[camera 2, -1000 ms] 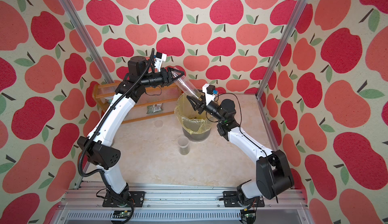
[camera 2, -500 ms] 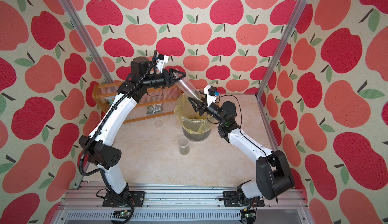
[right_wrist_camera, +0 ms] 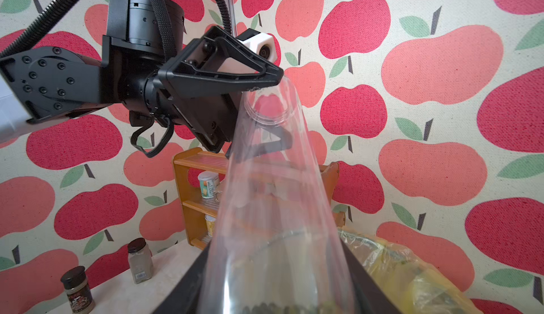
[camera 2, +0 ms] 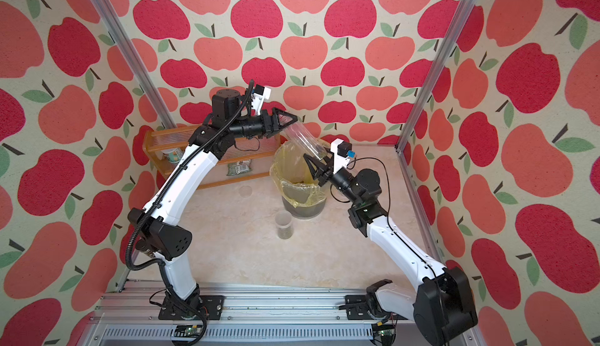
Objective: Empty moldy mung beans from jars
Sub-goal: Pour the moldy mung beans from the jar into the trash bin.
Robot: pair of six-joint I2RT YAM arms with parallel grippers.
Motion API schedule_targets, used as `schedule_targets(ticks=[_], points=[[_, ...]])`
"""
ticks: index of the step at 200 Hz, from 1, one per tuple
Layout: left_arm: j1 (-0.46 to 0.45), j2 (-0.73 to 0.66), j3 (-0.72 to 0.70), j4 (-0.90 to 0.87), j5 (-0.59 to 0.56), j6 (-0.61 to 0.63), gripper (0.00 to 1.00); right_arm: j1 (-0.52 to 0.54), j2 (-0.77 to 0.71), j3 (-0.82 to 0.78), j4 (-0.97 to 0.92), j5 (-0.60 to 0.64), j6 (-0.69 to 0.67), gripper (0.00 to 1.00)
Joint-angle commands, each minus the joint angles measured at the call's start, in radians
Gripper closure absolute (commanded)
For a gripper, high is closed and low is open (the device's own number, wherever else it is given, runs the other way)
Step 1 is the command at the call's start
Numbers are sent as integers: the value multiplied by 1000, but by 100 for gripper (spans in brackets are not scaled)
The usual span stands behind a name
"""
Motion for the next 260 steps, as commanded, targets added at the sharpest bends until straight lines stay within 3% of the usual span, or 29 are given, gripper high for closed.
schedule_targets(ticks=[1, 63, 118, 158, 206, 260], points=[[5, 3, 20, -44, -58, 30, 15, -11, -57, -3, -24, 51, -8, 58], [-11, 5, 12, -62, -115, 71, 9, -7, -144, -21, -183, 70, -34, 61], [-1, -128, -64, -102, -331, 240, 6, 7, -179, 110, -579, 90, -99, 62], [4, -267, -240, -65, -503, 334, 1, 13, -181, 299, -975, 221, -92, 65], [37, -329, -360, -10, -493, 318, 0, 20, -168, 420, -1245, 232, -68, 65], [51, -370, -470, 43, -490, 301, 0, 42, 28, 680, -1593, 275, -126, 65]])
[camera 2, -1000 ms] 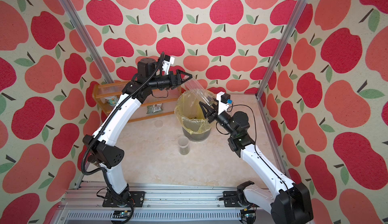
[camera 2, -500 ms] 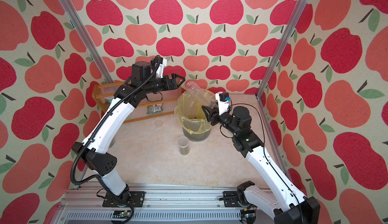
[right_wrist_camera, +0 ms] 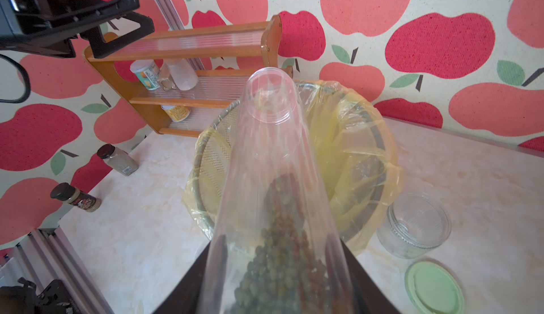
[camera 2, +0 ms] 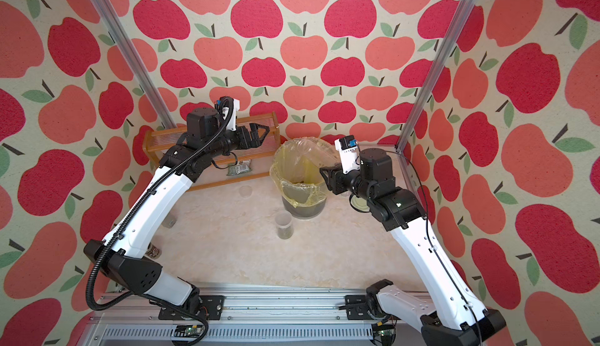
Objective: Empty moldy mung beans from jars
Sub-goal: Pour the moldy mung beans from the jar into the trash bin.
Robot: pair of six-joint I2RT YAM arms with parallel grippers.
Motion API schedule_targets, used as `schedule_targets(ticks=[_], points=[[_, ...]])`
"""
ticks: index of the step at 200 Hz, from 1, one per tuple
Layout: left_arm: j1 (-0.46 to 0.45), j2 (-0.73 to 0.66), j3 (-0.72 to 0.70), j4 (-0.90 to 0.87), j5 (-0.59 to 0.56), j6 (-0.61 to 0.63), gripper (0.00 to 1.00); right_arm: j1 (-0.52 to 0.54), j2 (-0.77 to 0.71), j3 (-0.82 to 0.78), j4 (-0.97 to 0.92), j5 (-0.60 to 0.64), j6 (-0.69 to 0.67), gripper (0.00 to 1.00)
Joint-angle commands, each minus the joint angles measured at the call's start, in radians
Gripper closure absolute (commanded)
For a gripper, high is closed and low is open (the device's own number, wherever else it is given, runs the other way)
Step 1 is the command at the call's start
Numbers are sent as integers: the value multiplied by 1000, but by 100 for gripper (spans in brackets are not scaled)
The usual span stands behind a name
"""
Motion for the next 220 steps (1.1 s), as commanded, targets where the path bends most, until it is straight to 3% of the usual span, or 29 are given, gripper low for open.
schedule_targets(ticks=[1, 42, 101, 157, 178, 193, 220], points=[[9, -35, -41, 51, -12, 3, 0, 9, 82, 118, -225, 41, -43, 65], [18, -71, -125, 105, -9, -12, 0, 9, 246, 342, -405, 123, -116, 64], [32, -118, -209, 162, 25, -41, 0, 7, 425, 574, -581, 61, -170, 64], [38, -169, -266, 181, 33, -52, 0, 3, 419, 590, -571, 37, -164, 64], [40, -161, -255, 179, 41, -51, 0, -1, 486, 664, -584, 4, -181, 64], [44, -161, -249, 168, 52, -48, 0, -10, 512, 700, -620, 51, -178, 64], [52, -183, -256, 139, 46, -36, 0, -14, 374, 514, -514, 3, -141, 64]])
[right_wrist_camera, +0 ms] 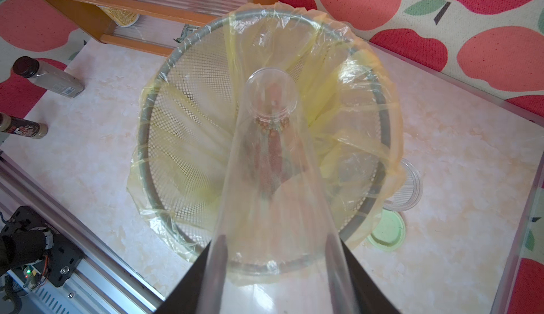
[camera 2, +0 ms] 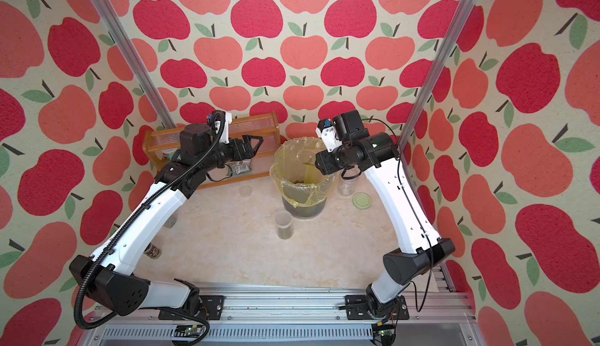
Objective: Empty moldy mung beans from jars
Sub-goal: Pour the moldy mung beans from the jar into the trash bin.
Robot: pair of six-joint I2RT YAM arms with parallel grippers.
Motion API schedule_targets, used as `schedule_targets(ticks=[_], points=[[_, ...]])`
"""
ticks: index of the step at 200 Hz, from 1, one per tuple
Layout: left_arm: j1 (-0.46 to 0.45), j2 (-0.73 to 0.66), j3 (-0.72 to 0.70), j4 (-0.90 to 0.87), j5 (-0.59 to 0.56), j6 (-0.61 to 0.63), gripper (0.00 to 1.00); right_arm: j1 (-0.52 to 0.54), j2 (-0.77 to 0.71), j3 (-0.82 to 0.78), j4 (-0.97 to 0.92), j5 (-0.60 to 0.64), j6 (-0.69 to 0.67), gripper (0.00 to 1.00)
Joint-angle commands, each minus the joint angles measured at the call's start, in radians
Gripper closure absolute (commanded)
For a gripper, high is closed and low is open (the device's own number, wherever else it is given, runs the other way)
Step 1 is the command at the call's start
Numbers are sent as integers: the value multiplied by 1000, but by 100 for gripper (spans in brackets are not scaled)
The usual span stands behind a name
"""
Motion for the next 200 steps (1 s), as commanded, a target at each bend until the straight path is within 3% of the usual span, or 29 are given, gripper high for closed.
schedule_targets(ticks=[1, 13, 51, 84, 113, 144, 173, 200], points=[[12, -33, 1, -16, 8, 9, 0, -8, -112, -132, 61, -45, 21, 64], [12, -41, -1, -16, 4, 14, 0, -20, -118, -145, 89, -64, 34, 64], [15, -18, 45, -49, 15, 31, 0, -50, 8, 22, 21, -59, 10, 65], [16, -43, 19, -36, -7, 31, 0, -52, -91, -111, 137, -98, 32, 65], [17, -23, 48, -50, 12, 33, 0, -60, 25, 35, 22, -81, 12, 65], [19, -22, 50, -65, -2, 39, 1, -57, -93, -129, 171, -131, 45, 65], [21, 0, 74, -61, 19, 34, 0, -78, 34, 51, 35, -110, 4, 66], [21, 2, 74, -68, 25, 33, 0, -78, -120, -194, 182, -133, 56, 66]])
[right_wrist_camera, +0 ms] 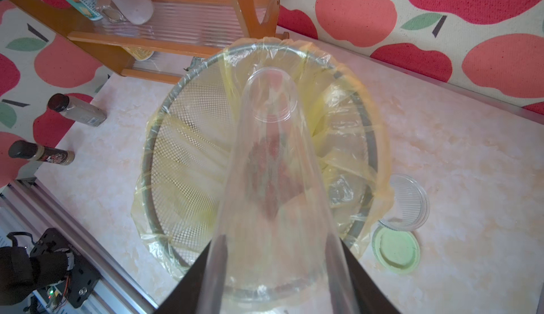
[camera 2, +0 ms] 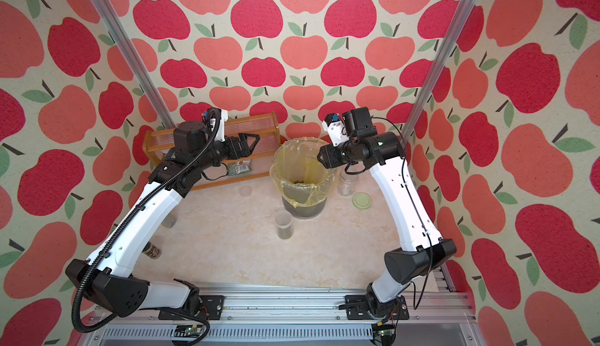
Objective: Empty moldy mung beans from jars
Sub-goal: Pour the moldy mung beans from the jar into the trash bin, then place the jar at the center of the board.
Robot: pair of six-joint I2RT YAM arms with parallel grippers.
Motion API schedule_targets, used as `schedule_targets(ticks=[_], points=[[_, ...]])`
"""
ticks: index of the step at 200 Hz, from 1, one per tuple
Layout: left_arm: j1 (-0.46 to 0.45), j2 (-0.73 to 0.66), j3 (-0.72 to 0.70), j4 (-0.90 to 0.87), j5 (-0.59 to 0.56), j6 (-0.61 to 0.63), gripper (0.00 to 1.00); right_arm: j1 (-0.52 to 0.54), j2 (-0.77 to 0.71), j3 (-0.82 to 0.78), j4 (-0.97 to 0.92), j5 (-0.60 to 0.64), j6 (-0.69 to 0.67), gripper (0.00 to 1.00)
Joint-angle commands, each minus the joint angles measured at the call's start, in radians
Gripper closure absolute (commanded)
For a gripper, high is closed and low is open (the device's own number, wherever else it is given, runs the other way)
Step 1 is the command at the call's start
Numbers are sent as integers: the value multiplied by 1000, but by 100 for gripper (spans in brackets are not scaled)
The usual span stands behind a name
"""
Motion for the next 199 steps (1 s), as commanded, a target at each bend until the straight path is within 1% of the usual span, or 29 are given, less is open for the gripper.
schedule_targets(ticks=[1, 12, 24, 38, 47, 62, 84, 117, 139, 156, 172, 199], points=[[6, 7, 29, -22, 15, 9, 0, -3, -119, -163, 70, -25, 39, 66], [6, 10, 25, -19, 4, 14, 0, -14, -172, -221, 89, -12, 43, 65], [8, 28, 30, -13, 6, 12, 0, -32, -187, -226, 85, -24, 31, 65], [10, 64, 56, -1, 51, -3, 0, -38, -188, -218, 112, -47, 28, 65], [11, 85, 79, 4, 83, -21, 0, -39, -191, -220, 155, -89, 28, 65], [6, 108, 98, 31, 120, -49, 0, -37, -212, -269, 290, -135, 40, 65], [-9, 116, 94, 90, 112, -98, 0, -38, -262, -376, 487, -125, 54, 65], [-37, 166, 135, 162, 176, -195, 0, -29, -334, -538, 748, -141, 82, 65], [-73, 186, 152, 213, 194, -229, 0, -2, -391, -646, 895, -115, 51, 64], [-102, 214, 196, 196, 227, -222, 1, 22, -444, -740, 1023, -110, 23, 64], [-113, 233, 210, 205, 255, -245, 2, 36, -495, -805, 1105, -103, 13, 63], [-115, 264, 226, 231, 298, -302, 5, 61, -536, -840, 1147, -95, -20, 63]])
